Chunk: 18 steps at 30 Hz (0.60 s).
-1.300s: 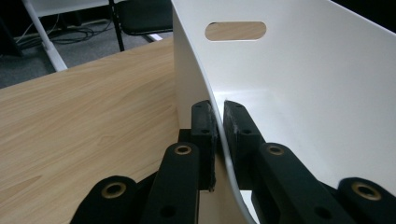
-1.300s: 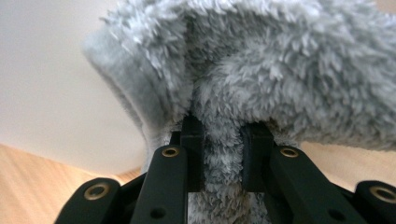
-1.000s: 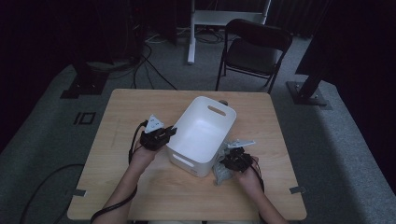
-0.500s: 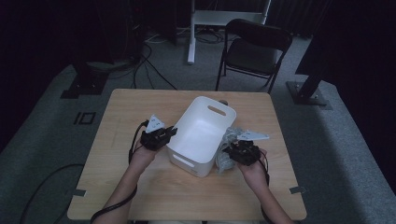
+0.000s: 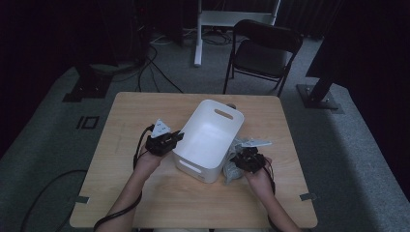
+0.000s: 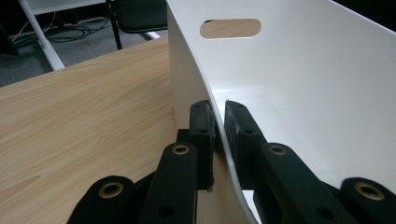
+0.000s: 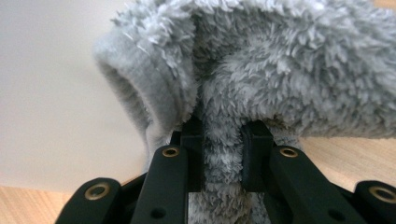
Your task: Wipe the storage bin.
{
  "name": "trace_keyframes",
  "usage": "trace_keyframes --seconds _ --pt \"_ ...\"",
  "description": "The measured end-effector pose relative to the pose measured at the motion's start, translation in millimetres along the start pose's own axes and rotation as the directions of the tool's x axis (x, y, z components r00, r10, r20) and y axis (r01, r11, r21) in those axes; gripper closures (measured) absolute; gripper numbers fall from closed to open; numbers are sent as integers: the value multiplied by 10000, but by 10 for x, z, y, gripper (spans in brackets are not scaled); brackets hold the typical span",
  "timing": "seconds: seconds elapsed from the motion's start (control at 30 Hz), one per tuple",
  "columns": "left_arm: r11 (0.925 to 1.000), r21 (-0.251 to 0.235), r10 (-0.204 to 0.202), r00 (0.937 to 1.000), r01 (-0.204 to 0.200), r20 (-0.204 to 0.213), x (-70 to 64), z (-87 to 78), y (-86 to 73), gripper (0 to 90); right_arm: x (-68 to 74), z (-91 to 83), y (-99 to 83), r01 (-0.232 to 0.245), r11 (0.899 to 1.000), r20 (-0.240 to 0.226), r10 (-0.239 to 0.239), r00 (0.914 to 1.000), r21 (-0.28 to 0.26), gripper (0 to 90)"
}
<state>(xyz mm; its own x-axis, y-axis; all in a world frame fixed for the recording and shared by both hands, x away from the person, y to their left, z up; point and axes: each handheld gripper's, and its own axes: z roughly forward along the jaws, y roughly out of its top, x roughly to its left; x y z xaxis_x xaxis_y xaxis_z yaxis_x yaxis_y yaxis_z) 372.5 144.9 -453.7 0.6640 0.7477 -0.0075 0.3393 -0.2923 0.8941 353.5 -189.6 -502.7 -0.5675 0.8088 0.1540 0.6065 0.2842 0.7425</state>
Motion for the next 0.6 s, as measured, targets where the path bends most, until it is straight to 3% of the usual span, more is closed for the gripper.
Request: trace_keyframes --seconds 0.07,0.1,0.17,0.23,0.33,0.4,0.43,0.47,0.5,0.6 --pt "10000 -4 -13 10000 13 18 3 -1 -2 818 -23 55 -22 -34 9996 20 34 10000 264 755" --pt "10000 -9 -95 9999 95 39 10 -2 -4 808 -63 136 -68 -408 9973 -144 418 9990 609 755" --pt "9998 -59 -180 9998 180 36 13 4 -7 805 -81 172 -87 -523 9958 -246 543 9982 749 755" --pt "9999 -43 -152 9999 152 6 12 4 -6 801 -96 174 -95 -617 9954 -324 642 9974 733 755" --pt "9999 -22 -111 9999 111 -92 7 0 -6 802 -78 147 -78 -383 9971 -207 397 9990 657 755" --pt "10000 16 -97 9997 97 -225 1 1 -2 805 -81 32 -32 -381 9991 -231 385 9990 165 754" --pt "10000 32 -92 9996 93 -270 -2 2 0 805 -81 32 -32 -381 9991 -231 385 9990 165 754" --pt "9999 21 -109 9993 110 -348 -8 5 1 806 -76 -109 35 -383 9980 -265 370 9990 -498 754" --pt "9999 20 -111 9992 112 -380 -11 6 2 806 -76 -109 35 -383 9980 -265 370 9990 -498 754" --pt "9999 3 -117 9993 117 -368 -13 6 0 806 -59 -323 145 -305 9894 -306 264 9992 -1417 753"
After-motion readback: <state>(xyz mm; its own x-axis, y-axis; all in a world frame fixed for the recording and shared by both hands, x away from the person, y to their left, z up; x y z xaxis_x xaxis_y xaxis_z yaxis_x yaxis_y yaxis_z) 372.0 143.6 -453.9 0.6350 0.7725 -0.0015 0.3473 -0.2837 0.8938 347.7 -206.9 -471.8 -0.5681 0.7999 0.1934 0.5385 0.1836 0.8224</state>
